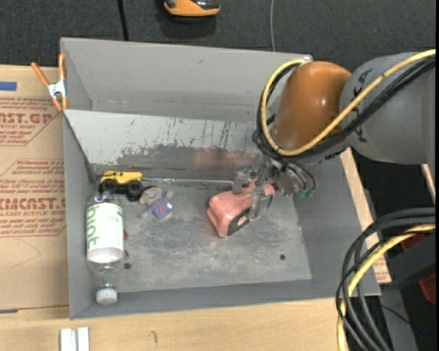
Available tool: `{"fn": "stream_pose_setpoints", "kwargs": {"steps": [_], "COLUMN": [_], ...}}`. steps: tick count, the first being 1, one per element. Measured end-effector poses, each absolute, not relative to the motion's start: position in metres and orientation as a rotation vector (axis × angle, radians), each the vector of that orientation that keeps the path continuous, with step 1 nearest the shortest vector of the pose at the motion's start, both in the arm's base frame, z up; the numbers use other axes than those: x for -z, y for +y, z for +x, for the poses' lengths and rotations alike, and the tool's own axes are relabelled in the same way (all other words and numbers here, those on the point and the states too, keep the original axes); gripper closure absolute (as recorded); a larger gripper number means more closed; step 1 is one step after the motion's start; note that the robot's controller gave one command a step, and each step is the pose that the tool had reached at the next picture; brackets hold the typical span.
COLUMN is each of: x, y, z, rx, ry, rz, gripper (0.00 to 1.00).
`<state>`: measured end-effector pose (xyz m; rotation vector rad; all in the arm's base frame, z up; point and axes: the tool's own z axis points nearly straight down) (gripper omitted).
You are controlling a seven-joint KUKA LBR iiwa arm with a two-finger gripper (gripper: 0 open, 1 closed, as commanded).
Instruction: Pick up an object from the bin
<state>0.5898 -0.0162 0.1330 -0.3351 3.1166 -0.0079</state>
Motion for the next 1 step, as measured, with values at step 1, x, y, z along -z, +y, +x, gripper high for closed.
{"fn": "stream_pose_setpoints", "kwargs": {"steps": [1], "x": [-0.1392], "y": [-0.0151], "z": [0.5879], "rx": [0.003], "ry": [3.123], "rz": [-0.336], "gripper": [1.0]}}
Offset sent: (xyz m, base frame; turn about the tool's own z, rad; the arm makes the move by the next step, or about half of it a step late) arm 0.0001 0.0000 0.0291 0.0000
